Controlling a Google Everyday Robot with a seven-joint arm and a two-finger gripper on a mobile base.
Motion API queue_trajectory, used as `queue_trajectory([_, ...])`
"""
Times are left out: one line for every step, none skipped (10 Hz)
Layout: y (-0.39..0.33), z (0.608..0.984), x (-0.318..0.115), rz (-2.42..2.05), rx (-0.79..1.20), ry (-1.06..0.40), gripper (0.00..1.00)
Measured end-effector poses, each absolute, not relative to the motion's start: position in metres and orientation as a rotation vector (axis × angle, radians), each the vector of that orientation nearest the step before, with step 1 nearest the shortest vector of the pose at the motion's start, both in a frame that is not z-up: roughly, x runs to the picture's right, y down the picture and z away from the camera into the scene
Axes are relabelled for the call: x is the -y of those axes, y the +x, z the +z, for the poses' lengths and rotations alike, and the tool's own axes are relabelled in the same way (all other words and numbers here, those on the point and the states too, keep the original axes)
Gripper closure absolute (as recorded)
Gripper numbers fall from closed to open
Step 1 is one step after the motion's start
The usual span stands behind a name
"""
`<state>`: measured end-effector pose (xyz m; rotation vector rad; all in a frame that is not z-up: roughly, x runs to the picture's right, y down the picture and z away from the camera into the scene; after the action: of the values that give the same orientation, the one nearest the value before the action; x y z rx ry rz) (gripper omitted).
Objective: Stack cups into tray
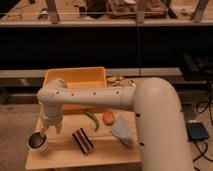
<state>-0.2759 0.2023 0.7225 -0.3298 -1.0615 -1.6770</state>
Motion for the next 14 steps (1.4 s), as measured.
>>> queue_trajectory([-0.275,0.725,-0.203,-1.671,1.064,-0.336,0.48])
queue_trajectory([-0.275,0.726,-0.202,-1.666,1.067,-0.338,0.48])
queue_trajectory([-0.276,0.727,-0.201,-1.664,1.071,-0.339,0.48])
queue_trajectory([-0.276,0.727,-0.199,-1.66,1.073,-0.337,0.48])
queue_trajectory([-0.275,0.726,-0.197,-1.653,1.074,-0.335,0.48])
queue_trajectory([-0.275,0.725,-0.194,-1.648,1.075,-0.331,0.48])
queue_trajectory([-0.275,0.724,-0.192,-1.644,1.077,-0.328,0.48])
queue_trajectory([-0.276,0.723,-0.191,-1.643,1.081,-0.326,0.48])
queue_trajectory([-0.277,0.723,-0.191,-1.641,1.088,-0.328,0.48])
queue_trajectory([-0.279,0.723,-0.194,-1.641,1.1,-0.333,0.48])
queue_trajectory([-0.282,0.722,-0.195,-1.642,1.11,-0.332,0.48])
queue_trajectory([-0.284,0.721,-0.196,-1.643,1.117,-0.331,0.48])
queue_trajectory([-0.285,0.72,-0.197,-1.643,1.126,-0.332,0.48])
queue_trajectory([-0.286,0.72,-0.198,-1.643,1.131,-0.336,0.48])
